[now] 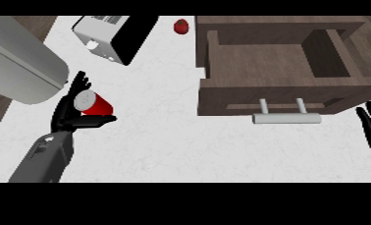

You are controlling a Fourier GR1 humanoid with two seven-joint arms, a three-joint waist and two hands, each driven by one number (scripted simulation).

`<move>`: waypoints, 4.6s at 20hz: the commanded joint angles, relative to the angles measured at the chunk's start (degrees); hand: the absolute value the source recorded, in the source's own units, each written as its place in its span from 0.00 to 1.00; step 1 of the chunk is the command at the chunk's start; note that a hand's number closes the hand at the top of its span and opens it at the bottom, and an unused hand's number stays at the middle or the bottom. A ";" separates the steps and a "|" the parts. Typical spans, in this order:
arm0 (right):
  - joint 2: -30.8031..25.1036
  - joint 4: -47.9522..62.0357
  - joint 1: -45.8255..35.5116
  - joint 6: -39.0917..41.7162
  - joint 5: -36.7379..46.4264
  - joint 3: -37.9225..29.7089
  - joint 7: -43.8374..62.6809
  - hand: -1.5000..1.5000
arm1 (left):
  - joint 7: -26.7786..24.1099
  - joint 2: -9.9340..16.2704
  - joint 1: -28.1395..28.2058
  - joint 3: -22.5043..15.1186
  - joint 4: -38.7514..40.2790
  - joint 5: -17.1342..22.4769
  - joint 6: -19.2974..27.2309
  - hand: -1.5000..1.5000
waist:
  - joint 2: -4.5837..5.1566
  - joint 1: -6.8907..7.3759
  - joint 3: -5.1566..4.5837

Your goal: Pick up the can, place it into the drawer and close the drawer

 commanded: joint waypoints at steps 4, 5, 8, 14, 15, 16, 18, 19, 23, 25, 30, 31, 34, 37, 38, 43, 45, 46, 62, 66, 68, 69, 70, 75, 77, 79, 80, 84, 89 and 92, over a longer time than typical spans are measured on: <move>0.88 -3.35 -1.25 -1.65 0.91 1.35 4.57 0.00 | -1.01 -0.82 -4.99 -0.48 3.65 -0.38 0.30 0.00 | 0.05 -0.14 -0.03; 1.23 0.72 2.07 1.37 0.84 0.10 -3.13 0.00 | -1.96 -0.87 -0.08 -1.29 1.10 -0.02 -1.79 0.00 | -0.07 0.16 0.02; -0.18 -0.34 -1.17 0.34 -1.82 -1.47 2.08 0.00 | -2.19 0.08 -5.55 -0.53 5.47 -0.16 -2.17 1.00 | 0.07 -0.18 -0.02; 0.55 0.46 0.51 0.19 0.04 0.39 -1.62 0.00 | -1.72 -3.43 -5.57 0.04 3.45 2.19 -1.81 1.00 | 0.00 0.00 0.00; 0.27 1.23 1.50 1.34 -2.51 -1.44 -3.15 0.00 | -1.12 -3.60 -5.28 -0.52 2.74 2.20 -3.52 1.00 | -0.04 0.01 0.01; 0.95 0.64 0.22 -0.68 0.20 -0.52 -1.86 0.00 | 0.39 -3.74 -3.54 -1.68 -1.12 2.20 -3.84 1.00 | -0.14 0.35 0.03; 1.07 -2.95 4.48 1.46 -0.79 -0.26 -0.59 0.00 | -0.09 -3.26 -3.25 -1.59 -1.64 2.76 -5.42 1.00 | -0.13 0.15 0.02; -1.32 -1.28 -0.21 0.58 -4.05 -3.40 2.34 0.00 | 3.87 -4.77 0.06 -3.14 -9.86 3.30 -4.23 1.00 | -0.36 0.87 0.07; 1.44 -1.82 2.91 -0.87 -0.27 1.43 -1.37 0.00 | 6.09 -5.66 -2.86 -2.09 -10.59 4.70 -0.90 1.00 | -0.20 0.43 0.04; -2.39 -4.62 1.38 1.02 -5.95 -4.61 4.37 0.00 | 4.40 -6.75 4.21 -1.87 -16.43 5.69 0.48 1.00 | -0.43 1.00 0.07; 1.42 -3.86 4.77 -0.51 -0.95 0.02 -0.15 0.00 | 9.61 -10.74 11.66 -5.36 -32.01 5.52 5.76 1.00 | -0.43 1.04 0.08; 1.44 -3.31 3.74 0.13 -2.59 -1.80 -0.44 0.00 | 14.84 -11.48 13.18 -7.10 -38.40 5.65 6.12 1.00 | -0.54 1.32 0.11; 1.45 -4.57 5.83 -3.26 1.08 4.38 -1.72 0.00 | 17.65 -10.08 7.53 -7.19 -36.93 5.43 6.69 1.00 | -0.25 0.52 0.05; 0.75 -6.93 5.15 -0.46 -3.90 -1.75 1.93 0.00 | 24.45 -10.89 8.05 -10.94 -46.00 3.53 8.59 1.00 | -0.38 0.64 0.07; 1.30 -5.00 3.78 -0.81 -1.02 0.50 1.74 0.00 | 24.85 -11.15 7.67 -11.42 -48.09 3.21 9.28 1.00 | -0.31 0.76 0.06; 0.19 -4.34 5.45 1.03 -3.06 -1.80 -0.22 0.00 | 35.44 -14.41 3.90 -16.60 -57.01 -0.12 14.33 1.00 | -0.37 0.57 0.09; 0.95 -3.38 2.35 -0.78 -2.63 -1.70 0.65 0.00 | 36.78 -15.04 2.99 -17.41 -57.47 -1.20 15.40 1.00 | -0.21 0.52 0.05; 0.70 -5.64 3.48 -0.41 -1.72 -1.46 1.42 0.00 | 37.61 -14.83 1.62 -17.08 -56.88 -0.22 14.19 1.00 | -0.20 0.39 0.04; 1.14 -0.56 1.86 -0.54 0.21 -0.05 -2.90 0.00 | 49.94 -15.96 -28.28 -27.43 -45.14 -0.18 31.13 1.00 | 0.01 -0.49 0.06; -0.52 -0.61 -1.01 -1.18 -1.07 -1.60 0.21 0.00 | 49.49 -15.96 -35.44 -29.42 -36.76 3.59 35.60 1.00 | 0.13 -0.82 0.06; -0.30 -4.41 0.68 -1.28 -1.49 -1.59 1.83 0.00 | 51.41 -15.96 -40.93 -28.05 -33.44 3.21 36.19 1.00 | 0.07 -1.13 0.07; -0.10 1.70 0.45 0.17 -1.79 -2.46 -2.97 0.00 | 46.44 -15.96 -37.88 -29.11 -30.60 6.34 35.65 1.00 | 0.21 -1.21 0.09; 0.77 -5.87 1.37 -1.76 -0.37 0.34 3.73 0.00 | 51.02 -15.96 -43.48 -29.12 -30.19 5.34 37.46 1.00 | 0.10 -1.37 0.06; -0.40 -1.58 0.84 0.34 -2.83 -2.51 0.20 0.00 | 48.53 -15.96 -47.63 -29.03 -22.98 9.14 36.39 1.00 | 0.18 -1.37 0.09; -0.03 -2.09 -1.20 -1.16 -1.33 -0.96 2.51 0.00 | 49.95 -15.96 -51.79 -31.82 -20.23 11.01 39.26 1.00 | 0.28 -1.95 0.10; -0.01 0.81 -0.78 -0.70 -0.87 -1.07 -1.02 0.00 | 47.69 -15.96 -53.44 -30.36 -16.89 10.63 37.58 1.00 | 0.31 -1.61 0.12; 1.43 -1.87 1.06 -1.88 1.05 2.23 -0.73 0.00 | 45.38 -15.96 -52.88 -31.86 -15.53 12.31 37.97 1.00 | 0.38 -2.11 0.11; 0.82 -3.29 1.99 -0.66 0.33 0.83 0.35 0.00 | 43.20 -15.96 -55.54 -32.69 -10.65 14.27 38.36 1.00 | 0.39 -2.56 0.11; -1.81 -2.01 -0.84 0.19 -2.17 -1.53 2.11 0.00 | 41.95 -15.96 -57.85 -35.75 -6.66 18.33 38.74 1.00 | 0.49 -2.96 0.14; 0.34 0.29 -2.40 -1.34 -0.08 0.39 0.53 0.00 | 41.48 -15.96 -56.44 -39.16 -5.61 22.06 40.12 1.00 | 0.75 -3.94 0.18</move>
